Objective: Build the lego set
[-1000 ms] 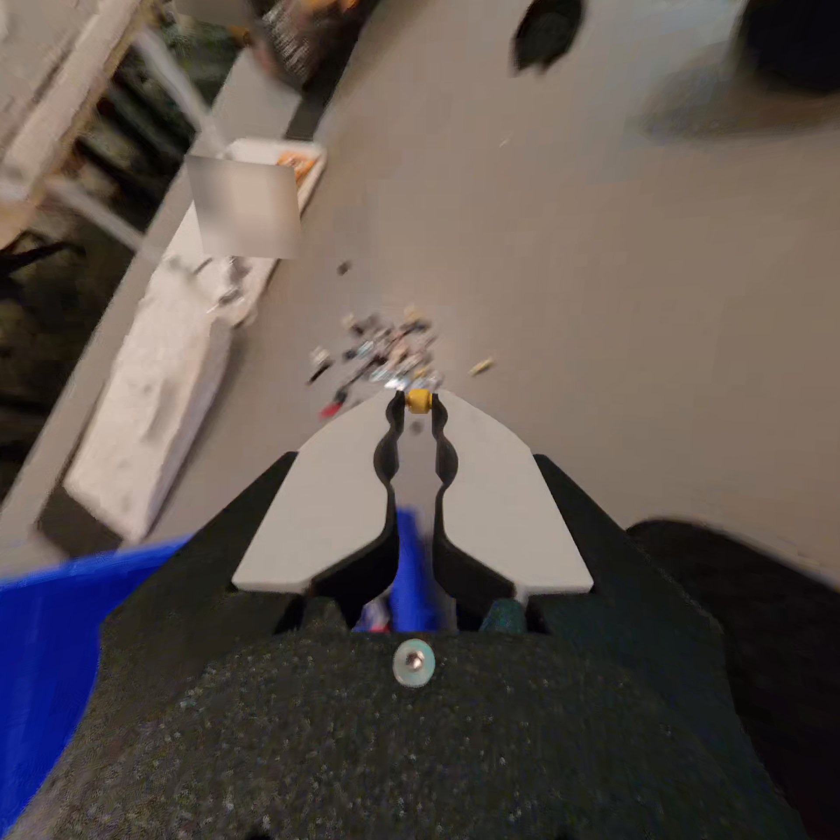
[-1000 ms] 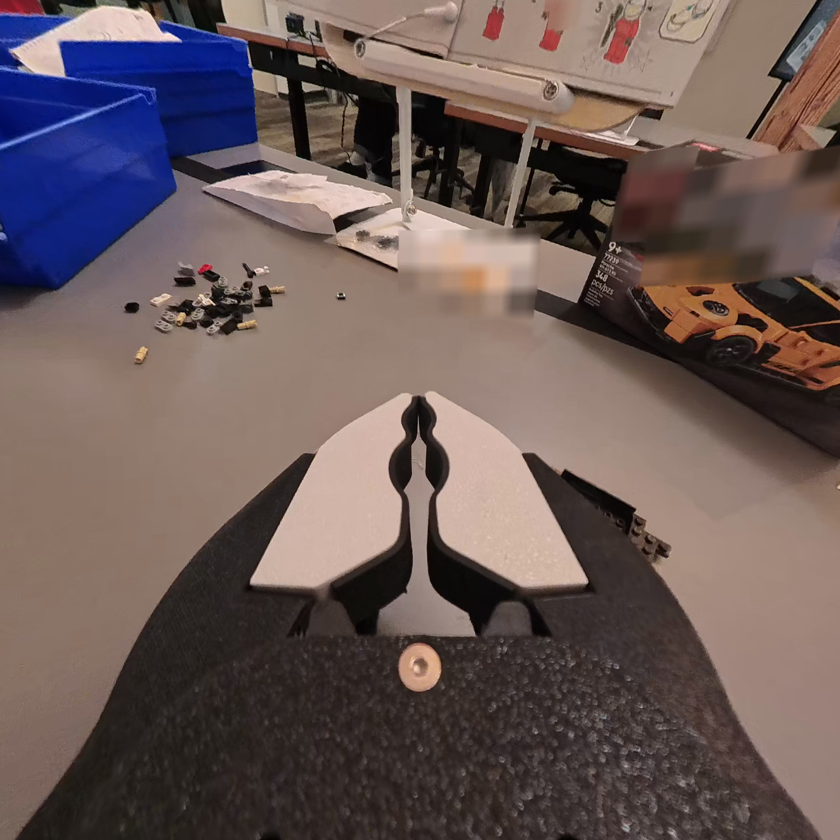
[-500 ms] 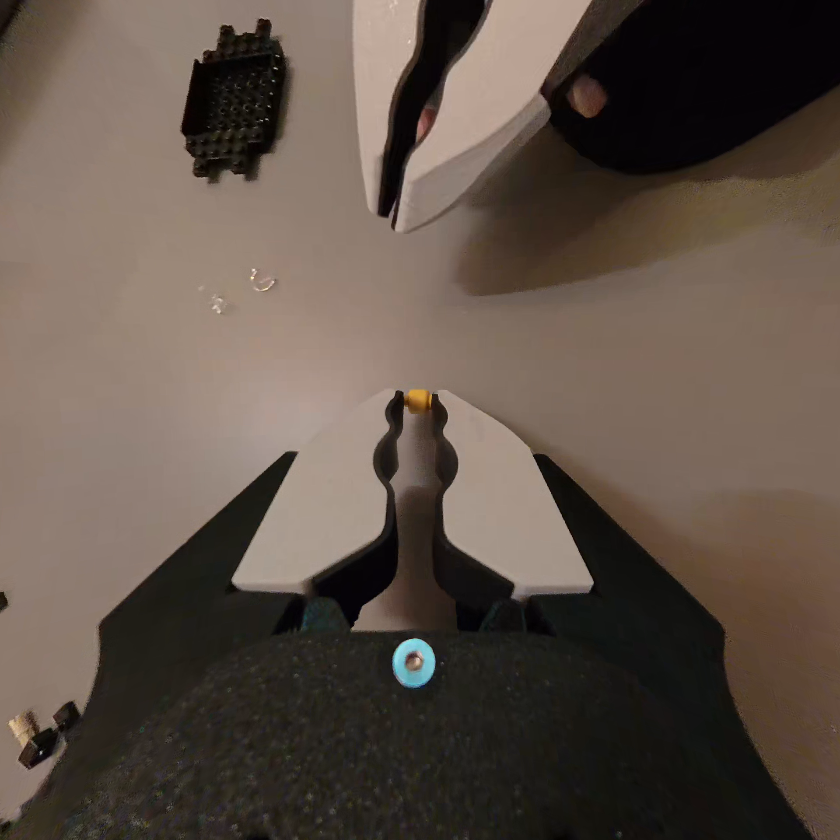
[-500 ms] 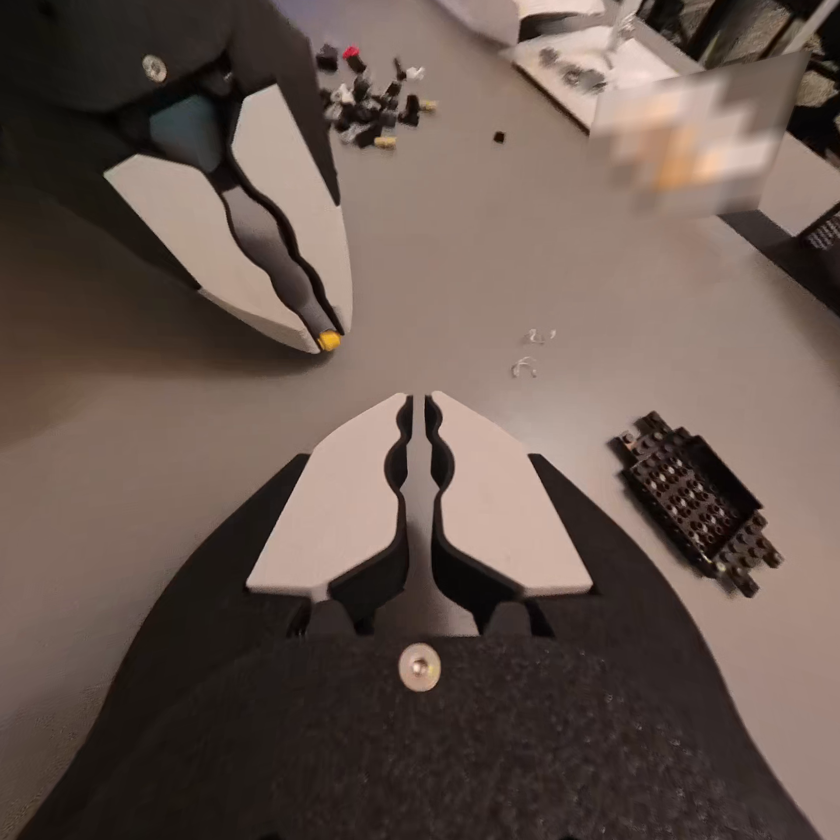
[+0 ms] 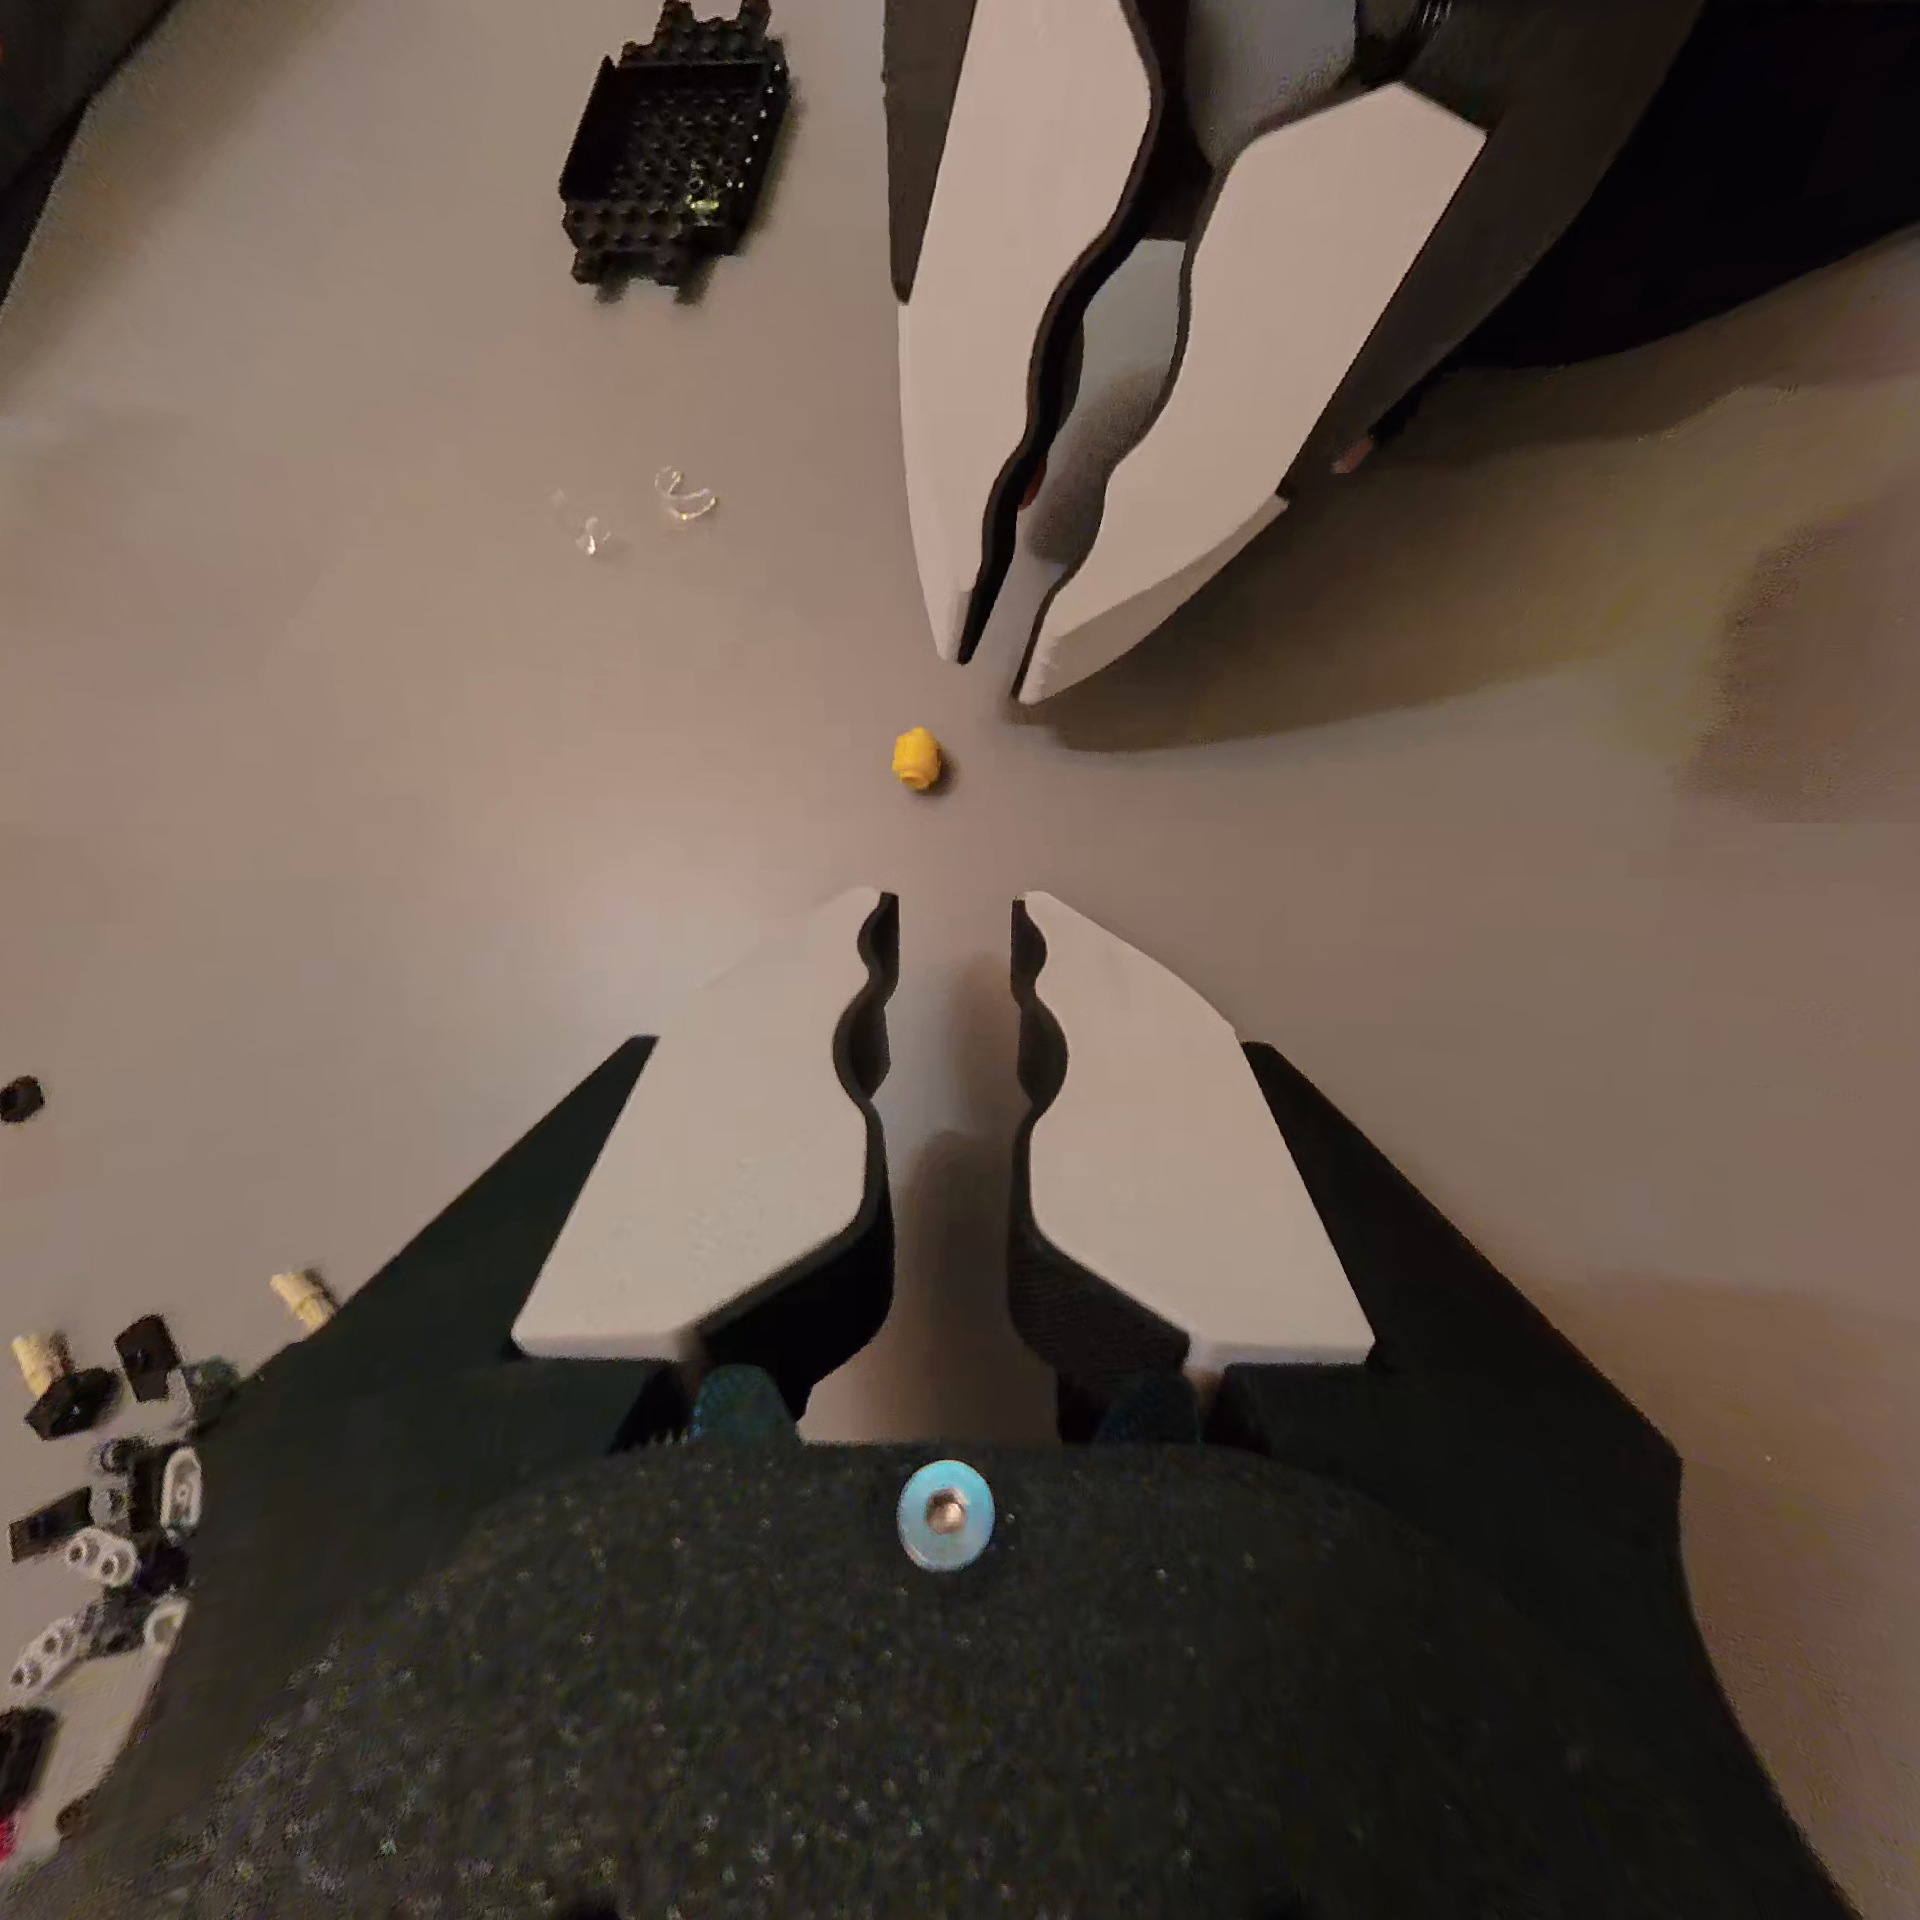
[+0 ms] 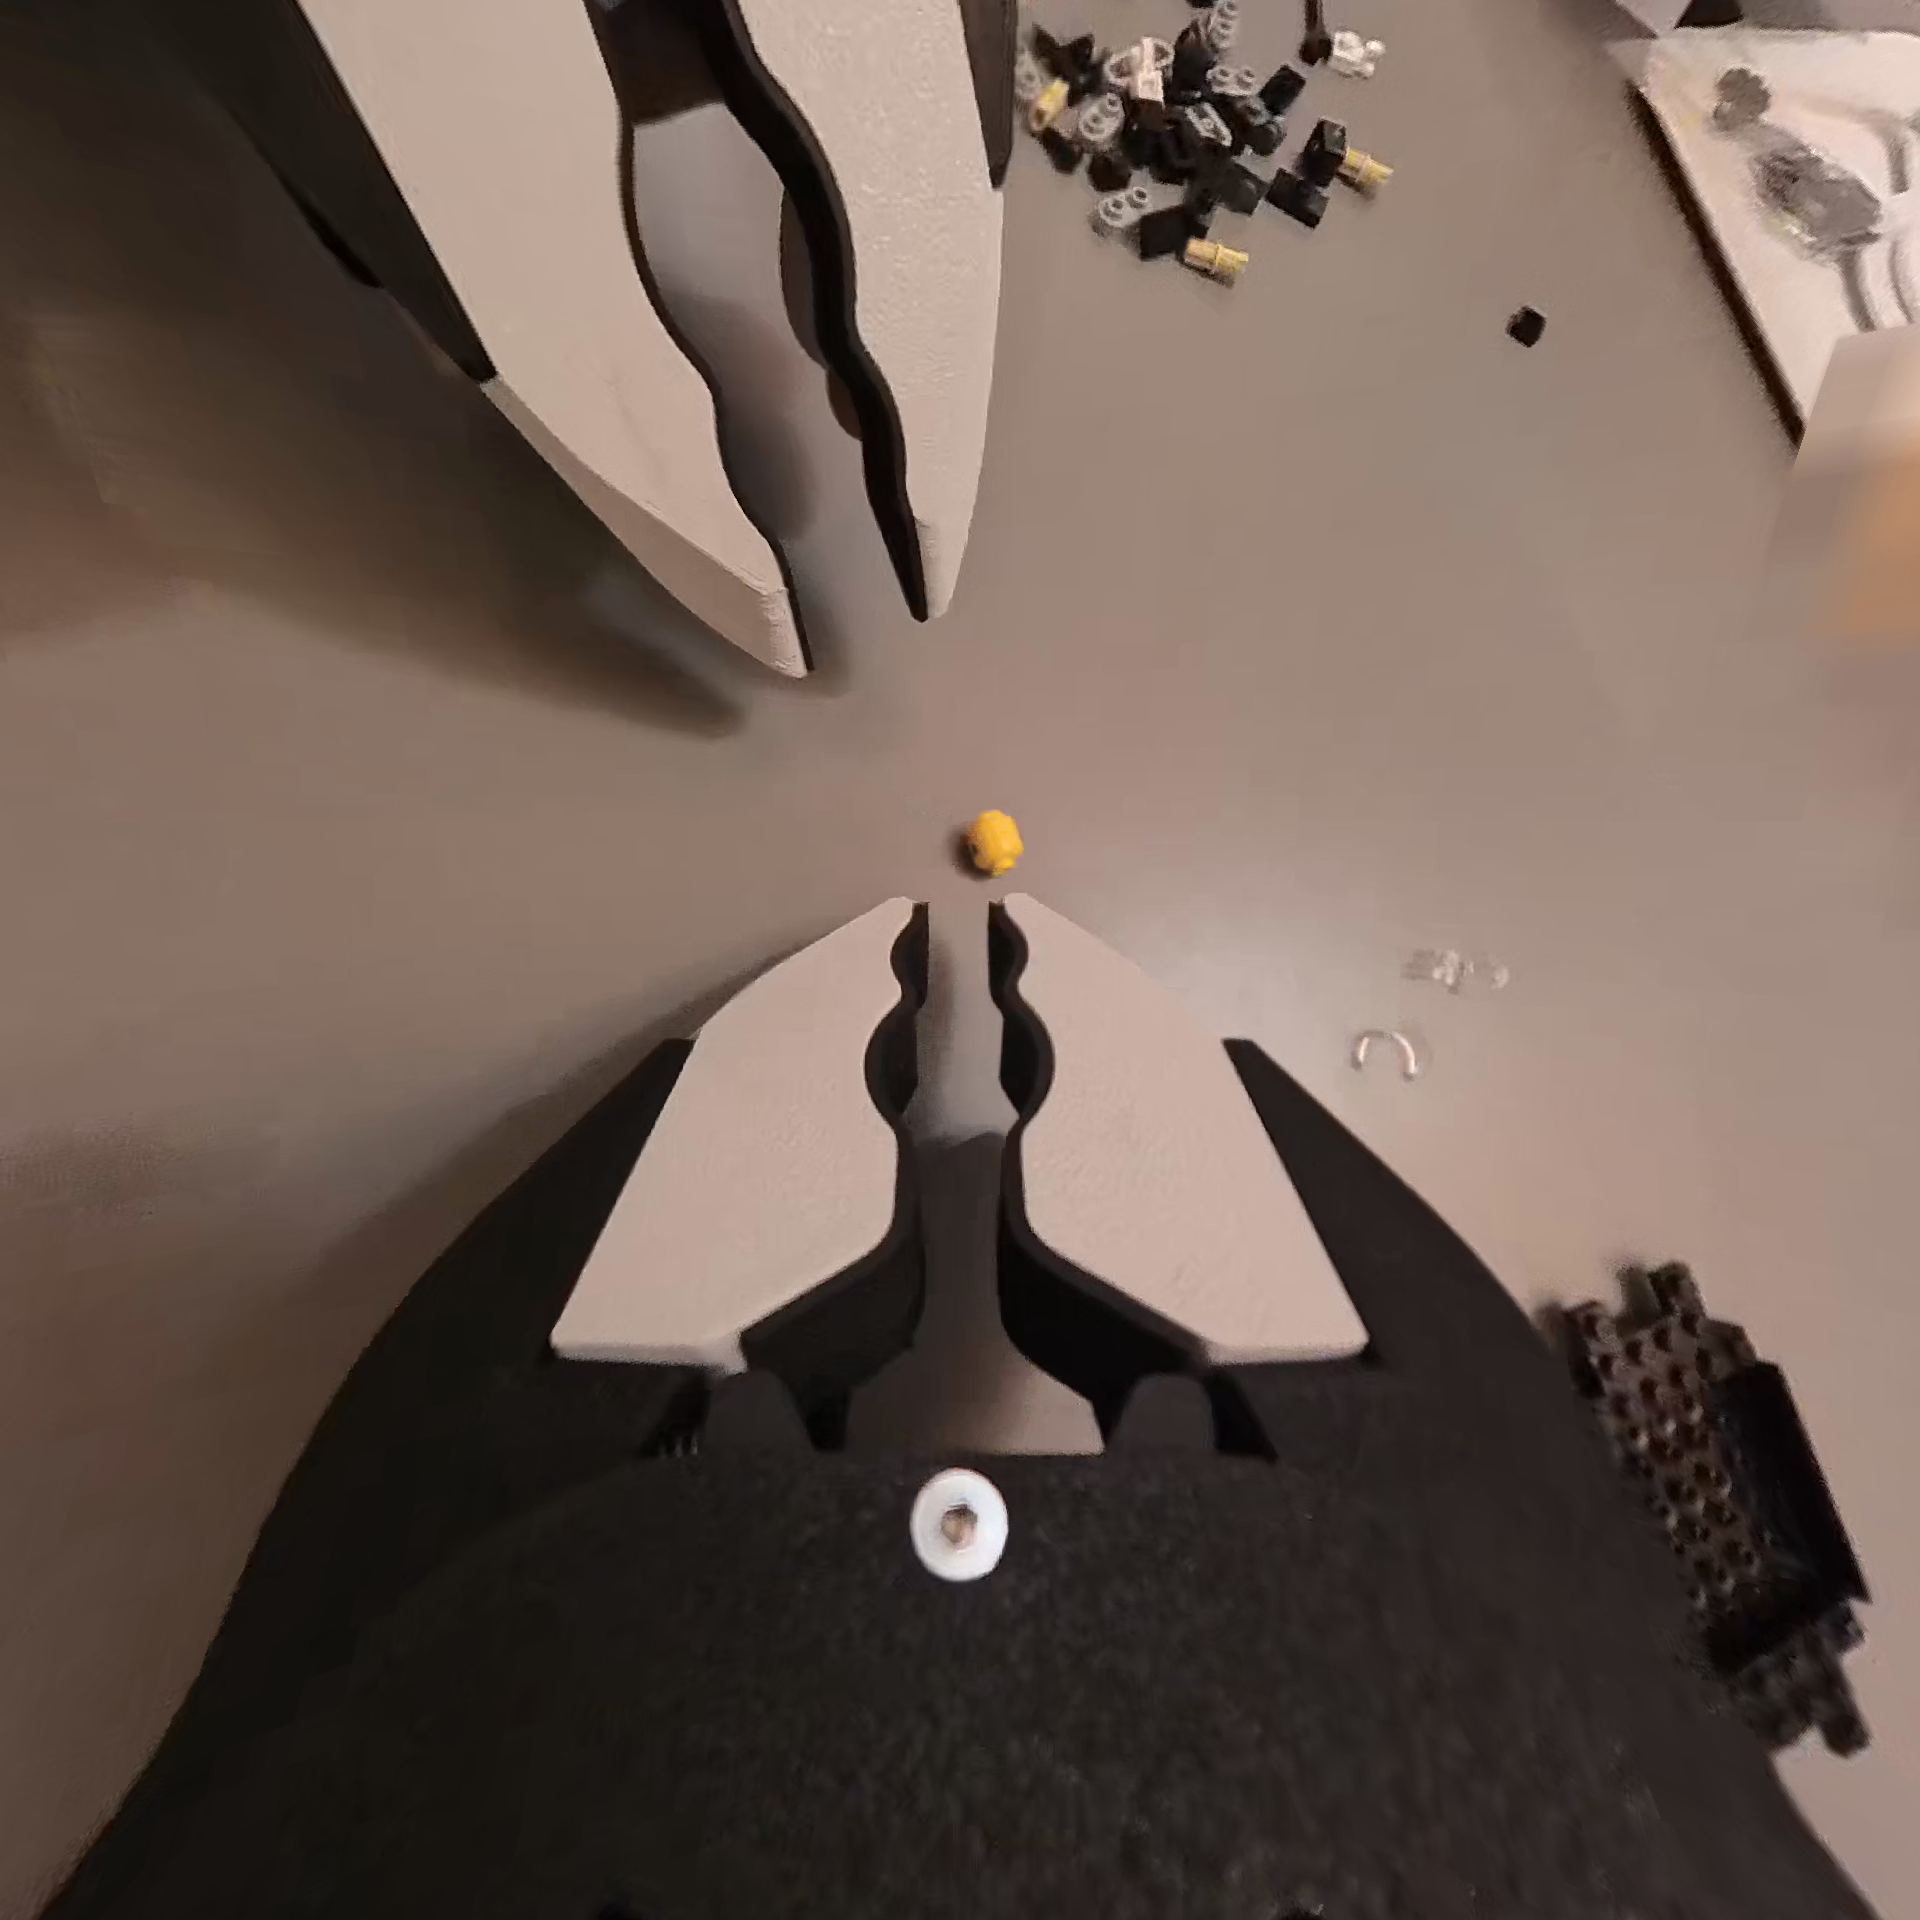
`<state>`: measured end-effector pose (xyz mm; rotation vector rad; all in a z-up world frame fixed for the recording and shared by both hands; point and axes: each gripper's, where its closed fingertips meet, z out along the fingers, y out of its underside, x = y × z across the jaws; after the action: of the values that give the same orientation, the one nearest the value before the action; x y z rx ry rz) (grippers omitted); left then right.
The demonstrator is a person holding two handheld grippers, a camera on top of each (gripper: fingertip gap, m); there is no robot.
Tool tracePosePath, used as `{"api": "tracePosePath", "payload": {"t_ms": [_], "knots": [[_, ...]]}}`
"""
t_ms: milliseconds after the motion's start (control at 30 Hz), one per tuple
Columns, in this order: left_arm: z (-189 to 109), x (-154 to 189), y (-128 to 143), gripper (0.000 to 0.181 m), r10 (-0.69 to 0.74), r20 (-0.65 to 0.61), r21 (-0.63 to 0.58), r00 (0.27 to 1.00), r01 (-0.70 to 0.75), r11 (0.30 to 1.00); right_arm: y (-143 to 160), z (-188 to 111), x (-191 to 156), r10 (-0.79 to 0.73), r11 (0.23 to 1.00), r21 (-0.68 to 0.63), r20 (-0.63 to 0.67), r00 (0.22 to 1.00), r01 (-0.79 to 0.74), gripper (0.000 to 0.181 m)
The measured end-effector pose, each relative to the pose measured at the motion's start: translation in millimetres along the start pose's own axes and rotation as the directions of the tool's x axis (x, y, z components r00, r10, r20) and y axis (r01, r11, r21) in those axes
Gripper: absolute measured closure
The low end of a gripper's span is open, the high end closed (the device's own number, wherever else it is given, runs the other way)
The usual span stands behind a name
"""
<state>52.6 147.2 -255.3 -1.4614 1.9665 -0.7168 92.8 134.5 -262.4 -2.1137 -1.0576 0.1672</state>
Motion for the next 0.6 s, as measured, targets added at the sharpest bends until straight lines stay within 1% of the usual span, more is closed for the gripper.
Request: {"api": "tracePosePath", "payload": {"t_ms": [67,200,300,333,433,467,500,567,600], "knots": [[-1,-1,5,0.162,-0.019,0.003,0.004,1.0,0.019,1.0,1,8,5,-0.022,0.999,-0.029,-0.026,0.999,0.021,0.166],[-1,-5,11,0.162,-0.041,0.01,0.012,0.999,0.041,0.999,-2,19,15,-0.047,0.999,-0.026,-0.052,0.998,0.046,0.161],[-2,-8,8,0.163,-0.06,0.004,0.035,0.998,0.06,0.998,-6,26,20,-0.058,0.998,-0.021,-0.023,0.998,0.058,0.163],[-2,-9,8,0.163,-0.064,0.004,0.039,0.998,0.064,0.997,-6,28,21,-0.063,0.998,-0.029,-0.007,0.998,0.063,0.17],[-3,-10,8,0.163,-0.082,0.008,0.055,0.997,0.081,0.995,-8,29,22,-0.079,0.996,-0.038,0.03,0.996,0.08,0.171],[-3,-10,7,0.163,-0.098,0.001,0.068,0.995,0.097,0.993,-11,28,20,-0.097,0.995,-0.011,0.036,0.995,0.097,0.171],[-4,-8,4,0.163,-0.12,-0.02,0.087,0.993,0.122,0.989,-21,24,15,-0.131,0.99,0.056,0.041,0.99,0.129,0.171],[-6,-2,-6,0.162,-0.201,-0.114,0.147,0.973,0.216,0.965,-43,12,4,-0.206,0.961,0.196,0.024,0.978,0.197,0.171],[-9,0,-12,0.162,-0.252,-0.173,0.18,0.952,0.282,0.942,-52,5,0,-0.252,0.94,0.238,-0.004,0.968,0.246,0.171]]}}
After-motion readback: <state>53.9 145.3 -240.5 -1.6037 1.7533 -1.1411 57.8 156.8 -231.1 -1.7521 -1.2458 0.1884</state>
